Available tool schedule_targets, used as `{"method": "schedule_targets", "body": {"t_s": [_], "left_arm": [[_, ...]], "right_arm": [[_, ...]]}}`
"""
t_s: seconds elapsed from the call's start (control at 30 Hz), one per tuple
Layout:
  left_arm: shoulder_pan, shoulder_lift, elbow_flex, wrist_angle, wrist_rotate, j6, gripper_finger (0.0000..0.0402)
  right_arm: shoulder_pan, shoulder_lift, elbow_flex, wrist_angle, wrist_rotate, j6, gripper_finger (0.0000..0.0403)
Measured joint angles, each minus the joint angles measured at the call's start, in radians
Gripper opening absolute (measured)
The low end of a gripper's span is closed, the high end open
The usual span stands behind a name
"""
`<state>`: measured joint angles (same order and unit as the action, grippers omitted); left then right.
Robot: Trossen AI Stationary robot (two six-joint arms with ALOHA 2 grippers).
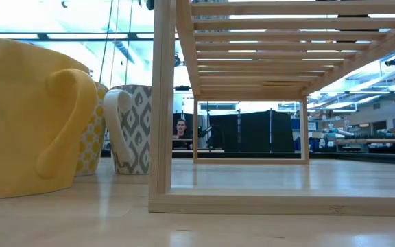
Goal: Place coffee mugs
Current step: Put the white patterned mug on the shelf
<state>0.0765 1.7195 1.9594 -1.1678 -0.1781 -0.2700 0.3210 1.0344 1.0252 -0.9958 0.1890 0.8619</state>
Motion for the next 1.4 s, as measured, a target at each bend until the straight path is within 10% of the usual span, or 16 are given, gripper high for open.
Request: {"method": "schedule_targets", "body": {"t_s": [1.4], "left_arm": [[0.049, 0.129, -0.001, 0.067, 0.138, 0.013, 0.0082]], "right_arm": [[0.0, 0.0, 0.0, 0.002, 0.0, 0.0, 0.0226]]}}
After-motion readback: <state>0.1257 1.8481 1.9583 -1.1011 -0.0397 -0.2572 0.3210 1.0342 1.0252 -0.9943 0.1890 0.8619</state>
